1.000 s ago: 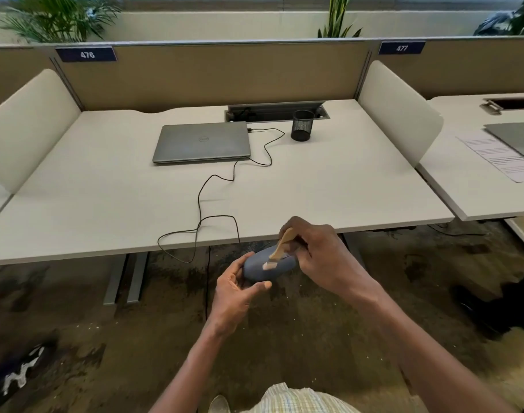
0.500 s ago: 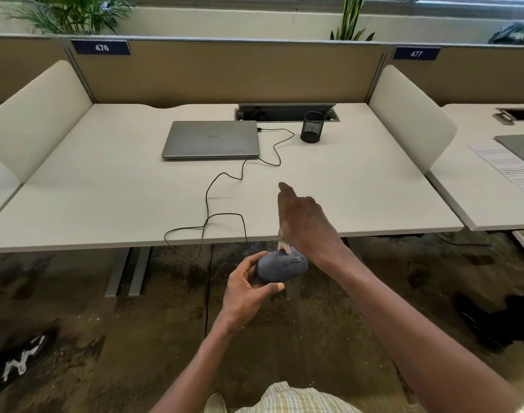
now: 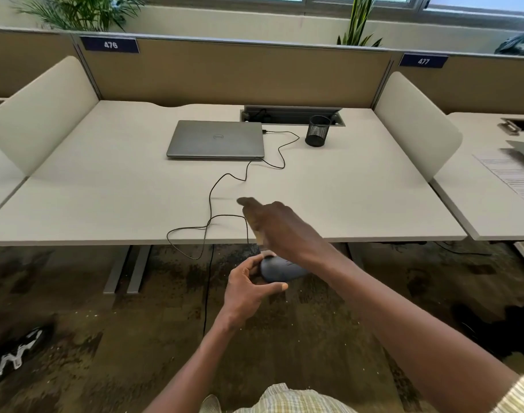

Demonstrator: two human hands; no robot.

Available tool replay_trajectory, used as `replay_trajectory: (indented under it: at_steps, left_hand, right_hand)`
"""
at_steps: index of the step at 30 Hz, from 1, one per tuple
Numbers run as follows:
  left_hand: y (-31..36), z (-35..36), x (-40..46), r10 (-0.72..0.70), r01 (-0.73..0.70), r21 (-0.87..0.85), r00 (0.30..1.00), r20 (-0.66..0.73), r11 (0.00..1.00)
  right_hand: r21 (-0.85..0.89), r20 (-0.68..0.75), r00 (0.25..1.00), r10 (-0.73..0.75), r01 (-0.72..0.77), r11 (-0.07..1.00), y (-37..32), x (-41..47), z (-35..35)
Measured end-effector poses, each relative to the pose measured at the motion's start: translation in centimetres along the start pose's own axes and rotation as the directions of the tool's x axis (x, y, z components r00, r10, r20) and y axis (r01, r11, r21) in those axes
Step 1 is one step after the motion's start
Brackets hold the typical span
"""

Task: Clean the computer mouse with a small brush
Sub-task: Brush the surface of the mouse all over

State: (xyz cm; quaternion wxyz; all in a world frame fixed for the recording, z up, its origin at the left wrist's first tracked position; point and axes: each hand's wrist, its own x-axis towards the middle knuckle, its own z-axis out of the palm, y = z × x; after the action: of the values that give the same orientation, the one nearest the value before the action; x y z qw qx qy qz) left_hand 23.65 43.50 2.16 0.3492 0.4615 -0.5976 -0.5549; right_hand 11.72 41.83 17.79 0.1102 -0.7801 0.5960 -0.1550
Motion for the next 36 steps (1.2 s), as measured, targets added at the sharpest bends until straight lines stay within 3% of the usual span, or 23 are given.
replay_trajectory:
  at_steps: [11,19,23,30,34,36]
  left_hand:
    - [0.5,-0.5,0.2,-0.01,0.011,0.056,1.0,-0.02,0.998]
    - [0.6,-0.8,0.6,-0.028,0.029,0.021,0.999,-0.021,0.999]
    - [1.1,-0.9,0.5,-0.049,0.05,0.019,0.998,-0.05,0.999]
    - [1.0,-1.1,0.6,-0.046,0.044,-0.039,0.996,-0.074,0.998]
    - [1.0,-1.1,0.7,-0.02,0.017,-0.041,0.995,-0.095,0.999]
    - [1.2,-1.2,0.9,-0.017,0.013,-0.035,0.994,-0.105,0.999]
  right_hand:
    - [-0.026,0.135,0.963,-0.234,0.239,0.971,-0.3,-2.2,0.1]
    - [0.044,0.012,0.964,-0.267,0.267,0.963,0.4,-2.2,-1.7]
    - [0.046,0.065,0.947,-0.314,0.312,0.949,-0.1,-2.8,-1.1]
    - [0.097,0.09,0.954,-0.286,0.277,0.956,1.0,-4.2,-2.0]
    - [0.031,0.004,0.978,-0.206,0.206,0.978,1.9,-4.2,-2.5]
    - [0.103,-0.071,0.987,-0.143,0.15,0.983,2.2,-4.1,-2.4]
